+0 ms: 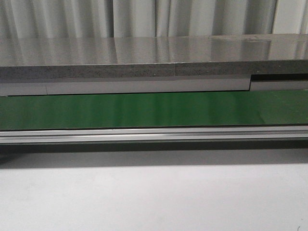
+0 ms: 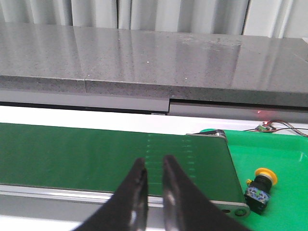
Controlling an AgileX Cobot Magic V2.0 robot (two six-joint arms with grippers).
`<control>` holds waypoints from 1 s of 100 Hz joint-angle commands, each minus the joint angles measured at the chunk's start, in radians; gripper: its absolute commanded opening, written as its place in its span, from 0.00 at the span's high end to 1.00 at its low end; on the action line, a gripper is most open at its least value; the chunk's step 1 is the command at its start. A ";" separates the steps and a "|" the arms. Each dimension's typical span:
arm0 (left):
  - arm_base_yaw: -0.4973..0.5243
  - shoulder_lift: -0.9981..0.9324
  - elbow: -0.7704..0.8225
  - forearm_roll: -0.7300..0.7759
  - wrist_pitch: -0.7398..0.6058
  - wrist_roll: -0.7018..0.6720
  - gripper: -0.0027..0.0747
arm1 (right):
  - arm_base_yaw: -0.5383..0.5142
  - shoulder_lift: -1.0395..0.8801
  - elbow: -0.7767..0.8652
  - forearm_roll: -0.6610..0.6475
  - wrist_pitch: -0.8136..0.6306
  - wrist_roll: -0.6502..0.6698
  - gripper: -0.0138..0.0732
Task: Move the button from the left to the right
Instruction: 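Open the right gripper to drop the button into the green tray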
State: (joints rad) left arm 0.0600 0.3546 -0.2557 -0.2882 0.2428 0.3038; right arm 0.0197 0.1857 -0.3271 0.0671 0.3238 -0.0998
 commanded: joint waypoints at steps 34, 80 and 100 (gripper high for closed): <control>-0.007 0.008 -0.029 -0.014 -0.079 0.003 0.99 | 0.002 0.009 -0.025 0.007 -0.081 -0.001 0.92; -0.007 0.008 -0.029 -0.014 -0.079 0.003 0.99 | 0.002 0.009 -0.018 0.007 -0.082 -0.001 0.92; -0.007 0.008 -0.029 -0.014 -0.079 0.003 0.99 | 0.002 -0.040 0.049 -0.032 -0.120 0.100 0.92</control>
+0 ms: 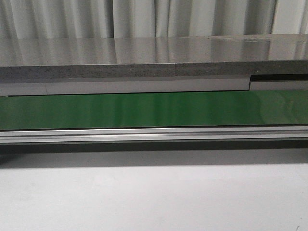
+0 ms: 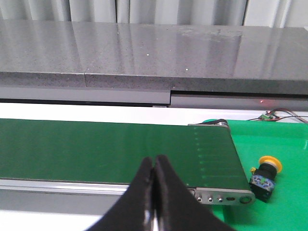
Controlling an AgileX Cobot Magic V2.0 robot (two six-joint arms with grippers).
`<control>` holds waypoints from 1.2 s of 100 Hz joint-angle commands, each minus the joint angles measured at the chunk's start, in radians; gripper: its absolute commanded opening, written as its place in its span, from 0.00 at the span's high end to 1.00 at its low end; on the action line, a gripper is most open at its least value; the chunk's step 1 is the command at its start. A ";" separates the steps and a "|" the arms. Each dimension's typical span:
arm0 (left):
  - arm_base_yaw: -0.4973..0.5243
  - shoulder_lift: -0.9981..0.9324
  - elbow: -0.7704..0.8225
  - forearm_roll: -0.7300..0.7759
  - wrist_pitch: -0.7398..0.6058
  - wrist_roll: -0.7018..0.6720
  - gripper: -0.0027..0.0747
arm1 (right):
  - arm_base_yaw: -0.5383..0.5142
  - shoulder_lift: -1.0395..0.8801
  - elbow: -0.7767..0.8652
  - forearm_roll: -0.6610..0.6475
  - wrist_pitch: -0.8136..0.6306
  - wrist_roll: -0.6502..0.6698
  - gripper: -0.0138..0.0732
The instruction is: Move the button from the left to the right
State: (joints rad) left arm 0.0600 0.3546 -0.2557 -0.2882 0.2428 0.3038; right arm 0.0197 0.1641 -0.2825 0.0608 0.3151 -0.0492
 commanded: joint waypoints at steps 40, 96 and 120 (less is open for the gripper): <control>-0.007 0.008 -0.029 -0.014 -0.079 0.003 0.99 | 0.005 -0.196 0.218 -0.061 -0.161 0.084 0.92; -0.007 0.008 -0.029 -0.014 -0.079 0.003 0.99 | 0.025 -0.196 0.296 -0.070 -0.253 0.084 0.92; -0.007 0.008 -0.029 -0.014 -0.079 0.003 0.99 | 0.025 -0.196 0.296 -0.070 -0.253 0.084 0.92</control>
